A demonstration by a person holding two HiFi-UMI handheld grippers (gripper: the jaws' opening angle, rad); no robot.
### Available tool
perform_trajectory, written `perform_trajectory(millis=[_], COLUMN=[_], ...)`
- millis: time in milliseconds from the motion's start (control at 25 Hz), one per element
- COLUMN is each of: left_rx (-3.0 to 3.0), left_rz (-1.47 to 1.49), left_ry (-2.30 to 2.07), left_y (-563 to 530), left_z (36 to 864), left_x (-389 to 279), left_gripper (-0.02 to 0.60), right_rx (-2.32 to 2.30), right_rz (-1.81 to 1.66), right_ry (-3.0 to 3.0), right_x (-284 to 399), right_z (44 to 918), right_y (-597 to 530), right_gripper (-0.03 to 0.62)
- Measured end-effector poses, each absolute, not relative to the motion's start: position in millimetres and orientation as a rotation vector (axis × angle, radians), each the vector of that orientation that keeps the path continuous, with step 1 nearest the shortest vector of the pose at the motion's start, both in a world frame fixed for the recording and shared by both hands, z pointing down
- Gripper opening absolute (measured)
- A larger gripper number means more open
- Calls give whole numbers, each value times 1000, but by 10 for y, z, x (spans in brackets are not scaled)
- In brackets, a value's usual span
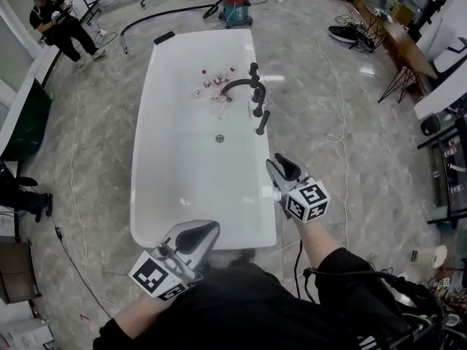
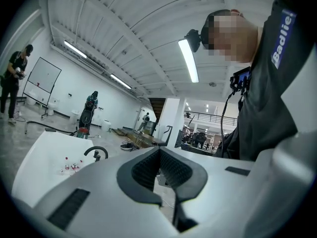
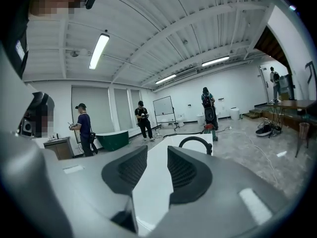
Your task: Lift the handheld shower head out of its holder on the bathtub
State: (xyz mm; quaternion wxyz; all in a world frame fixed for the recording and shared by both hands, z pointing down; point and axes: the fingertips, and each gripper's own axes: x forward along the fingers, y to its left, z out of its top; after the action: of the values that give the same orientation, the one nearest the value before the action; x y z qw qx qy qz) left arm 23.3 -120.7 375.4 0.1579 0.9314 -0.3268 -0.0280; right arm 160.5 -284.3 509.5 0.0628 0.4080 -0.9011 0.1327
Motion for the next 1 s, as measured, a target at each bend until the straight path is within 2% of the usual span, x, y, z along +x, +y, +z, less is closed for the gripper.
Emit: perform_trajectory(millis=[320, 1000], left_rx=[2600, 2521], left_rz=[-48, -20], left_ry=[-1010, -1049], left_y=[-1392, -1746], left_z=[3894, 4249], left_x=[192, 83], left_gripper=[0, 0], right_rx=[1247, 1257], right_rz=[428, 511], right_ry=[-2663, -2464], right_x=[1777, 1818], right_z=[5536, 6668], right_y=[-3626, -5091], right_gripper=[157, 237])
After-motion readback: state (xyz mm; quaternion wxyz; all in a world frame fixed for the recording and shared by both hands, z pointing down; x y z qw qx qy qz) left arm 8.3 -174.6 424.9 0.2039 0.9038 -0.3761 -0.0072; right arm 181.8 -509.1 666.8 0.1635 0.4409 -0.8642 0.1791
